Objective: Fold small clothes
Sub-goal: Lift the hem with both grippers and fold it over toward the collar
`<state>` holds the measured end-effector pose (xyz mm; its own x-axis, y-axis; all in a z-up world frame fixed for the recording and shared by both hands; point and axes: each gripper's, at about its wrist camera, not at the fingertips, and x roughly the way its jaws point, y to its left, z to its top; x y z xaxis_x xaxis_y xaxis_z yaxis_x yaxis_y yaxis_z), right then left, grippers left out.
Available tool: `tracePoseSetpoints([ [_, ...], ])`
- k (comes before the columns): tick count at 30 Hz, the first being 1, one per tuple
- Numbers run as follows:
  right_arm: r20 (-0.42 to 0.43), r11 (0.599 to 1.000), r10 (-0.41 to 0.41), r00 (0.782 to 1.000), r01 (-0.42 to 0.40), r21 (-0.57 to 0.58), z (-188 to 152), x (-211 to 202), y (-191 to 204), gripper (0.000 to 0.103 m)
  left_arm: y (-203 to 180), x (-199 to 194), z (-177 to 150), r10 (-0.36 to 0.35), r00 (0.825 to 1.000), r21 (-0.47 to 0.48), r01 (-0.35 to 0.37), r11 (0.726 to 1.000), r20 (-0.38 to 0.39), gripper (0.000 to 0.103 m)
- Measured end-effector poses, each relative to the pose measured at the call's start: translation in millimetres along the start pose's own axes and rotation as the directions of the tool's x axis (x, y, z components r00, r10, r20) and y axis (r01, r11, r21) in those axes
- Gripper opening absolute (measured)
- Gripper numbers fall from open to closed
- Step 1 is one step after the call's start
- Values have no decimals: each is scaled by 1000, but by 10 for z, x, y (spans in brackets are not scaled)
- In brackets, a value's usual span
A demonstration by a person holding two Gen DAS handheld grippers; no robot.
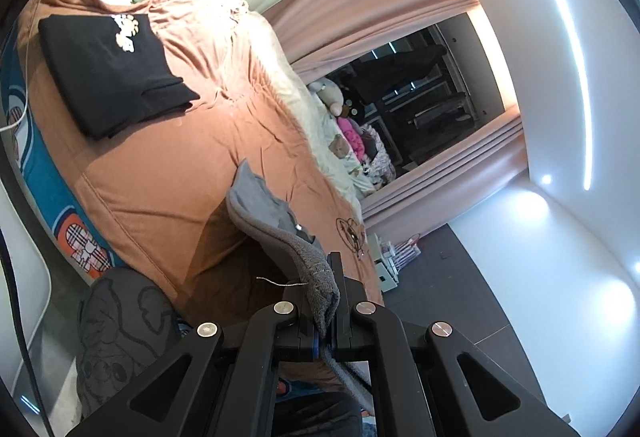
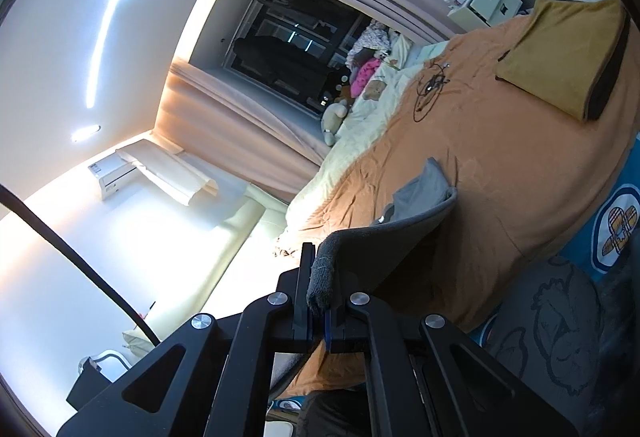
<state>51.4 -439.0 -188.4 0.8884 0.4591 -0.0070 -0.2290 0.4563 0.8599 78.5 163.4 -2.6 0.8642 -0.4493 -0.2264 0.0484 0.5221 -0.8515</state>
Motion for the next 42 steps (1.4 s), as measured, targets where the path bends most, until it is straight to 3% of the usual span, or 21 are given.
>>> tracePoseSetpoints([
  [7,-26,999,-42,999,42,-6,194,383,-260,0,193,190,53,26,1000,-17,-26,1000,-16,2],
  [14,-66,997,-82,994,81,-16,510,1057,-475,0,287,654,204,59,997,-20,-60,998,-46,2],
  [32,-149,978,-207,967,203,-45,1598,2847,-490,0,-46,2556,1141,207,969,120,-192,974,-131,2],
  [42,-182,958,-283,942,267,-106,1850,3538,-389,0,-59,3398,1455,274,948,165,-248,955,-163,2],
])
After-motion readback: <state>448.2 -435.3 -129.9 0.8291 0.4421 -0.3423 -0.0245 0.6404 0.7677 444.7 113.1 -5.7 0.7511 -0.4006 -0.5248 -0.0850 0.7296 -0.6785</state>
